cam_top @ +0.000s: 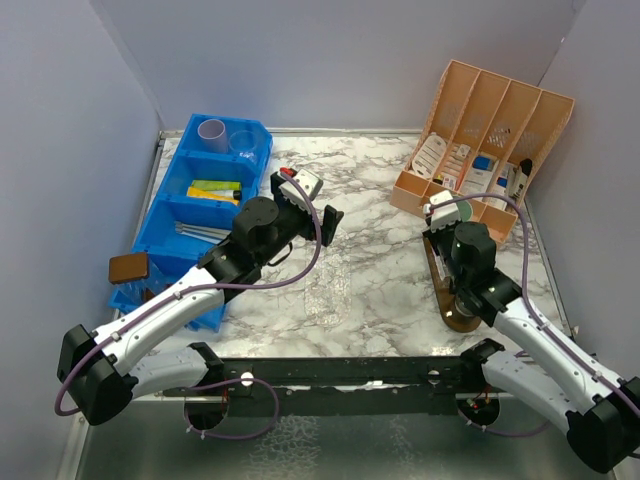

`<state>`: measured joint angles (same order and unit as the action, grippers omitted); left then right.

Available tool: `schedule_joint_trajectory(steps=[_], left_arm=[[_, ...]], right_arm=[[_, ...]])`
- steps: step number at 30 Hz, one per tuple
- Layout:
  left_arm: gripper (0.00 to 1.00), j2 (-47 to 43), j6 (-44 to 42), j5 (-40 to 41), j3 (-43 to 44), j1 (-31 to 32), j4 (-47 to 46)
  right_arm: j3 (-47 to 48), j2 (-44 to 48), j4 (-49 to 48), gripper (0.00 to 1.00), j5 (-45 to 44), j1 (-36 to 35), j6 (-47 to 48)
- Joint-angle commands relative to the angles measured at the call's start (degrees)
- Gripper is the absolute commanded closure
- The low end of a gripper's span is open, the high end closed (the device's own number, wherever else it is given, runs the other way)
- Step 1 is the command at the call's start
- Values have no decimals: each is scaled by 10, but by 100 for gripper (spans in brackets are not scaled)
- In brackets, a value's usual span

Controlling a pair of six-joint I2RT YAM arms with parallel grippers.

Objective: Prepare toiletry sets of a toothbrush and toothpaste on the tray
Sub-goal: Place the toothbrush in the toothpaste holder.

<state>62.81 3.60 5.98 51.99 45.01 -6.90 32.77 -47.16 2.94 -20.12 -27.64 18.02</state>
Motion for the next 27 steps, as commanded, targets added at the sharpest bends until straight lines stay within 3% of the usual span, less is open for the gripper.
schedule_joint_trajectory(steps=[1, 27], left_arm=[[1, -9, 7, 12, -3, 0, -16], [1, -6, 10, 12, -3, 1, -16]], right_arm=[[-7, -8, -21, 99, -11, 1, 9], [-21, -57, -49, 99, -48, 1, 14]])
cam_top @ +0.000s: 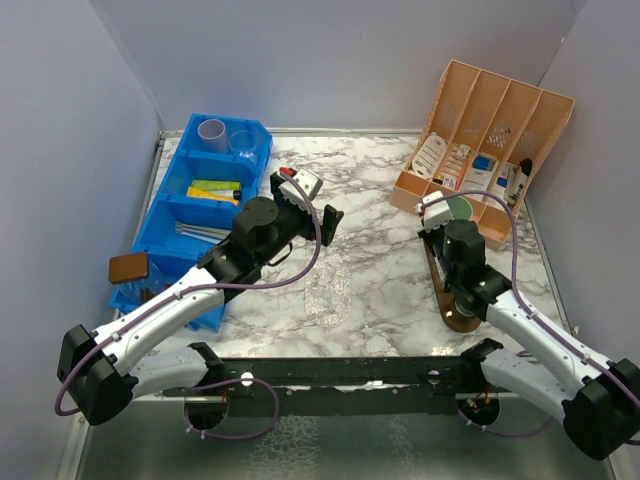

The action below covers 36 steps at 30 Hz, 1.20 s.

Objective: Prepare toiletry sets of a toothbrush and toothpaste on the tray
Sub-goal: Place the toothbrush in the toothpaste holder.

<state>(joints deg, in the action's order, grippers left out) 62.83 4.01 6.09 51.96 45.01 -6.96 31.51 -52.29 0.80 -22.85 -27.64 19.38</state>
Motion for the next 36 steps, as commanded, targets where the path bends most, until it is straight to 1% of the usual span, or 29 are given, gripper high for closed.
schedule_joint_trajectory(steps=[1, 15, 19, 26, 30, 31, 33, 34, 35, 36], left_arm=[[1, -6, 5, 10, -3, 0, -16], [1, -15, 7, 12, -5, 1, -18], [1, -16, 6, 13, -5, 0, -19], [1, -15, 2, 21, -6, 0, -19], [1, -10, -2, 27, -5, 0, -18], [1, -10, -3, 29, -3, 1, -14], [1, -13, -8, 35, -4, 0, -14], [1, -15, -13, 43, -8, 0, -17], [1, -16, -17, 54, -8, 0, -16], [1, -18, -21, 65, -8, 0, -14]], right_arm=[[-8, -7, -27, 98, -22, 1, 1], [-9, -27, -25, 92, -25, 1, -2], [-5, -21, -9, 86, -22, 0, -9], [4, 42, 17, 69, 4, 0, -19], [37, 77, 60, 63, 25, 0, -42], [48, 90, 75, 60, 39, 0, -52], [62, 118, 92, 57, 97, 0, -71], [72, 130, 103, 50, 126, 0, -90], [83, 139, 116, 39, 158, 0, -117], [93, 146, 125, 35, 186, 1, -142]])
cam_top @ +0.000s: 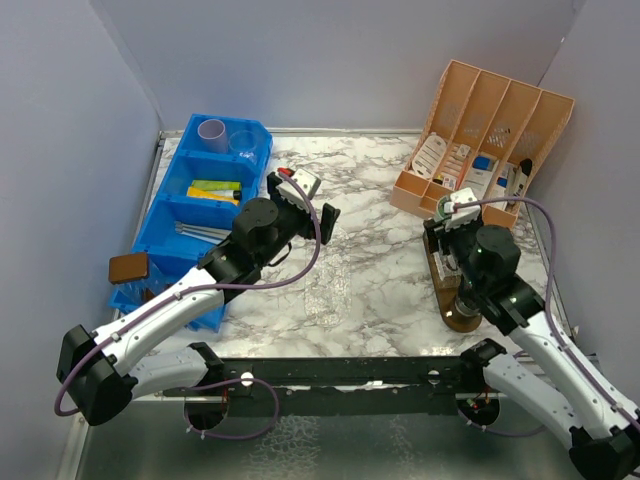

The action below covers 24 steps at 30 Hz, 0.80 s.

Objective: Prepare toiletry sets of a toothbrush and toothpaste on the tray
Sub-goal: Place the toothbrush in the toothpaste holder, then pick up the toothbrush from the storage box.

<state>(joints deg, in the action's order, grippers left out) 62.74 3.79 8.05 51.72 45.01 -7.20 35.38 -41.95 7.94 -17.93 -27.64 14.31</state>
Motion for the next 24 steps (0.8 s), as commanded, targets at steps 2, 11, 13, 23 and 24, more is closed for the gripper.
schedule_joint_trajectory(steps=[2, 11, 13, 23, 24], left_arm=[[1, -20, -33, 69, -16, 0, -22], [1, -2, -5, 224, -48, -15, -27], [1, 6, 31, 225, -39, -38, 9], [1, 125, 269, 149, 179, -258, 439], [1, 139, 276, 146, 207, -272, 476]], right_arm=[[69, 50, 62, 25, 196, 0, -136], [130, 19, 58, 9, 270, 0, -268], [137, 12, 38, 7, 242, 0, -277], [152, -83, -22, 0, 10, 1, -345], [174, -99, -8, 0, 0, 0, -342]])
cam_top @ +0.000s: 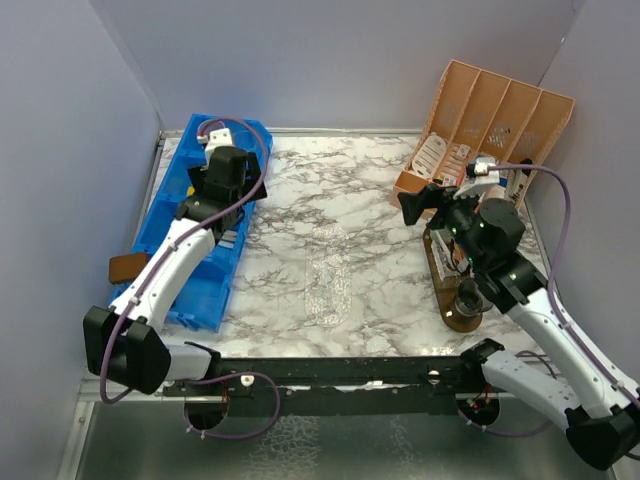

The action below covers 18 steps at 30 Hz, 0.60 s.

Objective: Prepare toiletry sets of a toothbrush and toothpaste on the tray
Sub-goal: Pick up the toothbrush from the storage box.

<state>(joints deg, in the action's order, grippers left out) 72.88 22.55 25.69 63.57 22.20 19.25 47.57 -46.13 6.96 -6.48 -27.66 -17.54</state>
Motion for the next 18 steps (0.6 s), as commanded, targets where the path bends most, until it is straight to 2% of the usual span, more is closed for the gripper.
schedule_joint_trajectory(steps=[1, 5, 9, 12, 16, 18], left_arm=[[1, 49, 95, -35, 114, -60, 246], [3, 87, 123, -90, 169, -135, 318], [13, 128, 161, -141, 175, -202, 351], [19, 166, 189, -137, 195, -231, 384], [30, 206, 212, -120, 210, -257, 390], [42, 229, 226, -116, 214, -269, 390]], right_arm=[[74, -74, 19, 0, -120, 1, -17], [153, -125, 80, 0, -123, 1, 23], [193, -160, 102, 0, -148, 1, 68], [194, -175, 87, 0, -178, 1, 92], [180, -194, 42, 0, -190, 1, 111], [181, -209, 30, 0, -183, 1, 117]])
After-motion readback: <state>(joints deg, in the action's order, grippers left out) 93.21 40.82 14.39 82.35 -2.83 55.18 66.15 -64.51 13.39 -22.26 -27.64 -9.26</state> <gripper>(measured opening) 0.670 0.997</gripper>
